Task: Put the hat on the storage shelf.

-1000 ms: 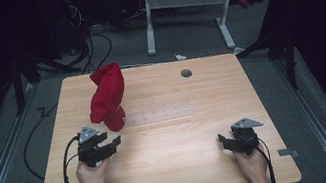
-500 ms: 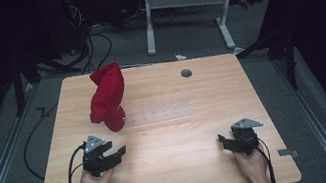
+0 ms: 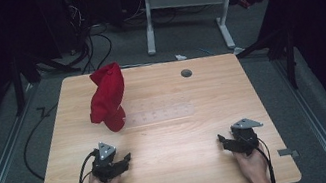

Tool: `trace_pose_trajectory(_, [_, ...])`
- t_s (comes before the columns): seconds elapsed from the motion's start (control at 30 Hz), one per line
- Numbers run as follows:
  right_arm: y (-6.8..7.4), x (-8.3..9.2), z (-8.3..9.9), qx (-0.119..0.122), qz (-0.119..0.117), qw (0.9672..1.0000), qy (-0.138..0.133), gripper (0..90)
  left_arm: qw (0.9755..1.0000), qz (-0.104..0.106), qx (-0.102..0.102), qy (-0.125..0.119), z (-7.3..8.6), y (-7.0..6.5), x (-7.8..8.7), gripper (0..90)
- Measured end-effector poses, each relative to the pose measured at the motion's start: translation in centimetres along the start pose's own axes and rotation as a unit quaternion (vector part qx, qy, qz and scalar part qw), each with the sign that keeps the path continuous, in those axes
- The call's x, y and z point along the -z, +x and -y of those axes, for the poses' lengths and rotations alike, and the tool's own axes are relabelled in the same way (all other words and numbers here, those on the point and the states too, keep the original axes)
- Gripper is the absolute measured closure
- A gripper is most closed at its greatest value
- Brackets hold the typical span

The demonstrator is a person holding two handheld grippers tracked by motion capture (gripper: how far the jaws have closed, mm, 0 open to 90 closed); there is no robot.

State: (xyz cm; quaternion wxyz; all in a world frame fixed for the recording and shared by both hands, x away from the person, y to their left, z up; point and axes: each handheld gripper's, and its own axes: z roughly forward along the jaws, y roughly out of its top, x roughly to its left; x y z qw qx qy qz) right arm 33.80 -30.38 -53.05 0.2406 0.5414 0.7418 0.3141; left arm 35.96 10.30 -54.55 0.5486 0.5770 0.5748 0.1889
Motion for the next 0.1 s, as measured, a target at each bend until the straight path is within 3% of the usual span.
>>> trace_pose_trajectory(0.03, [0.00,0.00,0.00,0.000,0.000,1.0000,0.000,36.8,0.9999,-0.007,-0.010,-0.001,0.19,-0.26,-0.12,37.1])
trace_pose_trajectory(0.1, [0.00,0.00,0.00,0.000,0.000,1.0000,0.000,36.8,1.0000,-0.008,-0.005,0.000,0.16,-0.28,-0.20,32.9])
